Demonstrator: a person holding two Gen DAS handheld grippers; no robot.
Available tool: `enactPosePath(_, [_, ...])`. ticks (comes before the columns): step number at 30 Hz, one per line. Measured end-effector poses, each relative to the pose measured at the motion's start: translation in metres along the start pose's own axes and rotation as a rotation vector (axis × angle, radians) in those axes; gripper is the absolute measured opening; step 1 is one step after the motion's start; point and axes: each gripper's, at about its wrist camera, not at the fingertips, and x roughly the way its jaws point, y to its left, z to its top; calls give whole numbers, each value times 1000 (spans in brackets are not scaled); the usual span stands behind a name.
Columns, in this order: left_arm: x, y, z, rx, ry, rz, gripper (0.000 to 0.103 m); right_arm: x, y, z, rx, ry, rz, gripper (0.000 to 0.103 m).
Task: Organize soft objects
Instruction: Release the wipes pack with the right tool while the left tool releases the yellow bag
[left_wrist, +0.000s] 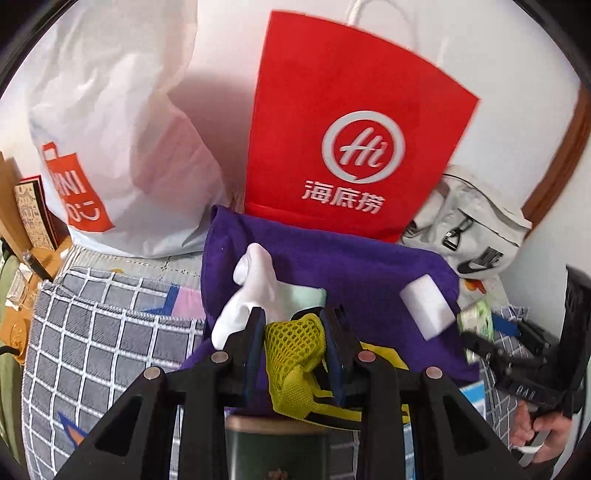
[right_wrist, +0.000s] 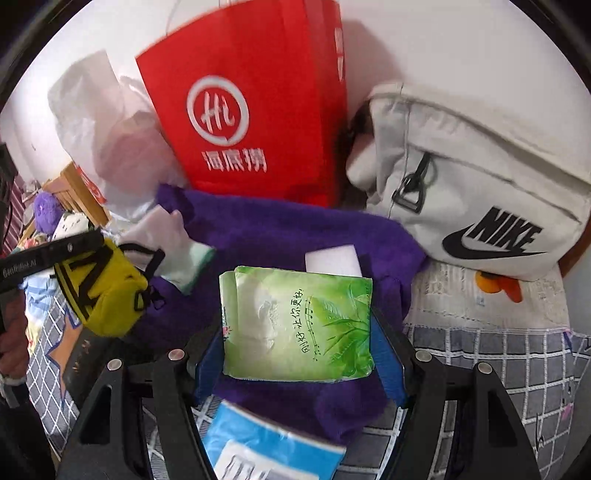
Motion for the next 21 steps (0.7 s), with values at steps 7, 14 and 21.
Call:
enactPosePath(7, [35, 1, 5, 24, 38, 35, 29, 30, -1, -6, -39, 103, 1, 70])
enactPosePath(14, [58, 14, 0, -3, 85, 66, 29, 40, 0, -13, -61, 136, -18, 70])
enactPosePath(21, [67, 11, -5, 16, 121, 70, 32, 49, 5, -16, -75, 178, -31, 72])
